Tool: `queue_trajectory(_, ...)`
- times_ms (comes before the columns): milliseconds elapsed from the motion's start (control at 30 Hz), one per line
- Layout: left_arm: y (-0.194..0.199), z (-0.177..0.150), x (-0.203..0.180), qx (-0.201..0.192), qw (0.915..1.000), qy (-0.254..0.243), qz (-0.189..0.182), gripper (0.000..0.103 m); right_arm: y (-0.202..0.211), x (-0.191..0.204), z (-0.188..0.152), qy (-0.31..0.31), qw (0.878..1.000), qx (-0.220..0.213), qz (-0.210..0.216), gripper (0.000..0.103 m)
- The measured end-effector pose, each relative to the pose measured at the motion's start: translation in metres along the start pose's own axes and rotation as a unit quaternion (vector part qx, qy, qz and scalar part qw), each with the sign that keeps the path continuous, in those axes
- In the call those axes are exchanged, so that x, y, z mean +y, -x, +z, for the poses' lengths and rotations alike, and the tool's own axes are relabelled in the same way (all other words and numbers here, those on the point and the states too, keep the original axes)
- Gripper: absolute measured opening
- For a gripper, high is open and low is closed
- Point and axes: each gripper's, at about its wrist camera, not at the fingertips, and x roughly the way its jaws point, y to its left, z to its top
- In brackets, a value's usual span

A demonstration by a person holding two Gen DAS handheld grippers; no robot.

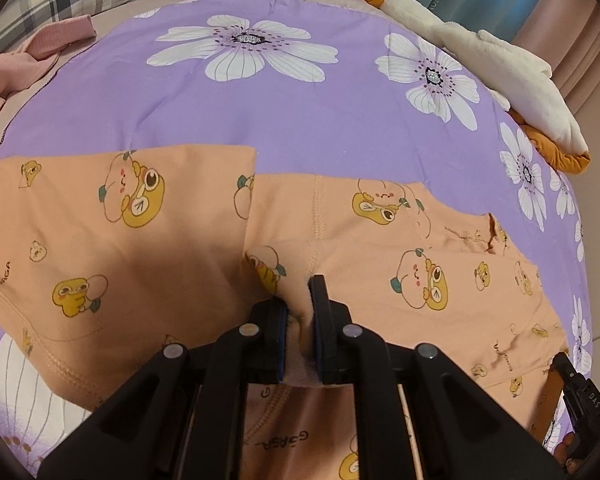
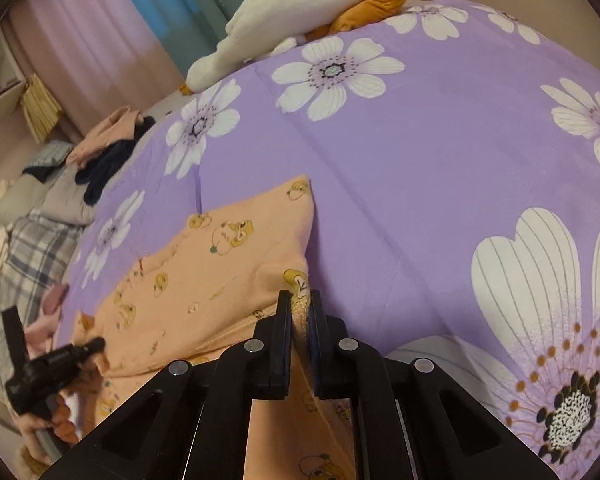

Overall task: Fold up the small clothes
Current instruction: 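Fold the held side over the body with the left gripper, release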

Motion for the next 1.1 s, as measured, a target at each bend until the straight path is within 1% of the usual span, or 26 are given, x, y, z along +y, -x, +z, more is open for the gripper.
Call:
queue_trajectory(67, 0.0, -0.002, -0.002, 0.004, 1.0, -0.007, 0.002, 0.013, -0.007, -0.005, -0.003, -0.005, 1.0, 0.008, -0.011, 0.008)
queue_trajectory(133, -0.002, -0.002, -0.002, 0.007, 0.9999, -0.013, 0.002, 0.014, -0.018, -0.011, -0.007, -0.009, 0.999, 0.026, -0.031, 0.008)
queue_trajectory(167, -0.003, -0.002, -0.002, 0.009, 0.9999, -0.012, -0.001, 0.014, -0.022, -0.009, -0.01, -0.012, 0.999, 0.031, -0.033, 0.008)
queue_trajectory(267, -0.006, 0.0, 0.004, 0.018, 0.9997, -0.003, -0.018, 0.015, -0.025, -0.009, -0.011, -0.012, 0.999, 0.031, -0.035, 0.007)
queue_trajectory(400, -0.007, 0.003, 0.012, 0.033, 0.9983, 0.011, -0.047, 0.015, -0.027, -0.013, -0.013, -0.025, 0.999, 0.035, -0.024, 0.007)
queue_trajectory(500, -0.006, 0.001, 0.013, 0.03, 0.9979, -0.002, -0.058, 0.015, -0.028, -0.013, -0.013, -0.03, 0.999, 0.039, -0.024, 0.006)
queue_trajectory(633, -0.005, -0.004, 0.009, 0.016, 0.9973, -0.04, -0.059, 0.015, -0.03, -0.009, -0.009, -0.02, 0.998, 0.044, -0.039, 0.006)
queue_trajectory(733, -0.006, -0.004, 0.009, 0.013, 0.9969, -0.046, -0.062, 0.015, -0.031, -0.007, -0.006, -0.022, 0.997, 0.052, -0.055, 0.006)
queue_trajectory(933, -0.009, 0.001, 0.015, 0.026, 0.9962, -0.024, -0.079, 0.015, -0.032, -0.003, -0.006, -0.02, 0.995, 0.05, -0.081, 0.006)
queue_trajectory(1100, -0.007, 0.001, 0.019, 0.034, 0.995, -0.007, -0.094, 0.015, -0.032, -0.002, -0.007, -0.024, 0.995, 0.049, -0.085, 0.006)
